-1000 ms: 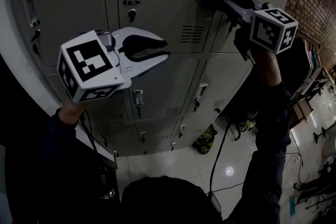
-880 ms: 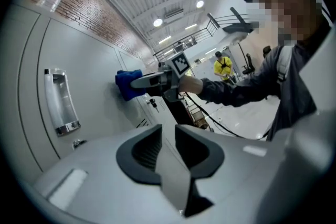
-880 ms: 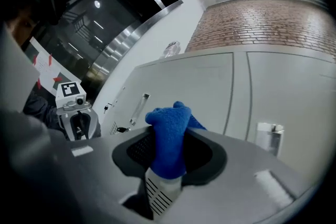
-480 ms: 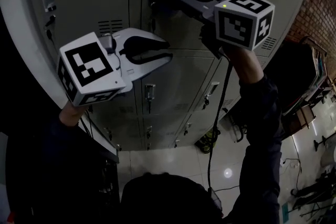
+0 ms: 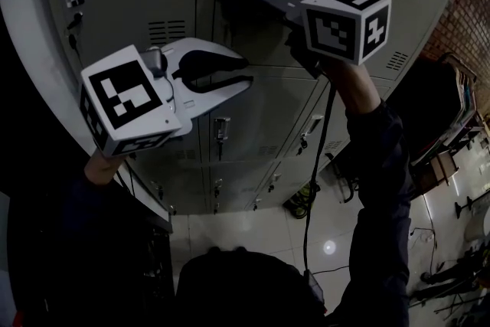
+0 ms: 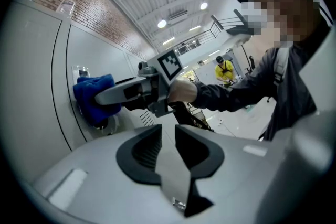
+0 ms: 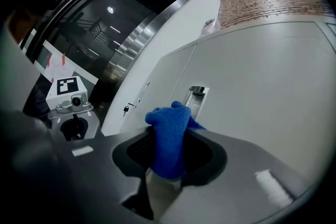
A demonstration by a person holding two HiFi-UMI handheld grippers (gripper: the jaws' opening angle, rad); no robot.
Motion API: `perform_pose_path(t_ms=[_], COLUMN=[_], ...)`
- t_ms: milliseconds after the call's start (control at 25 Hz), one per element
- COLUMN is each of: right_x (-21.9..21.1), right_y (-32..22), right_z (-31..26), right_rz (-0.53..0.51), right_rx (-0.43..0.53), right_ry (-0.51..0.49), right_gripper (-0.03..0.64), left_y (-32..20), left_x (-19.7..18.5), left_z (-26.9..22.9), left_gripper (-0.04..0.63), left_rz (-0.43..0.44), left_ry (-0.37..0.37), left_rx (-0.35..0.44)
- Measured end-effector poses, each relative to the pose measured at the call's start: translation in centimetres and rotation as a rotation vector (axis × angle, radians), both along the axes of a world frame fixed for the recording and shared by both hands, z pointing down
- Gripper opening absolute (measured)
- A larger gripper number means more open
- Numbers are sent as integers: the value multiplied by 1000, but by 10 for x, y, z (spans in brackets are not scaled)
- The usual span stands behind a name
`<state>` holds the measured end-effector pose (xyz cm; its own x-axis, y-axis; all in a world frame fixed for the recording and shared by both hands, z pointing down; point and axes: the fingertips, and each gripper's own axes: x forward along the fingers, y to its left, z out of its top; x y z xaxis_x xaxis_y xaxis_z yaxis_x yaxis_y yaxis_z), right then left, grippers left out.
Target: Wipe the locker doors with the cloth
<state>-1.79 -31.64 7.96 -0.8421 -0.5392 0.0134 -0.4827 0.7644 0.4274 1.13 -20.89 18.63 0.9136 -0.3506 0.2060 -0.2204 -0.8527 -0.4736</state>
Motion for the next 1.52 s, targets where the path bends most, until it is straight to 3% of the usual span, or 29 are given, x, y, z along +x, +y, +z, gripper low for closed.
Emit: perform_pose_path(t_ms=[560,1000,1280,1520], right_x=[89,187,188,152], right_y=[-14,-30,-27,-2], right_z=[8,11,12,18], right_rz=[140,285,306,209], right_rx=[-14,-50,-19,-15], right_ry=[-40,-117,-135,-174], right_gripper=[123,123,123,123], left_y=[-9,-18,-21,-19], left_x=[33,54,49,37], left_z=[10,21,31,34], left_gripper=[57,57,57,57], left_rz=[102,101,85,67], left_ry=[-4,-11,-8,-1], left_rx=[-6,-72,-92,-92])
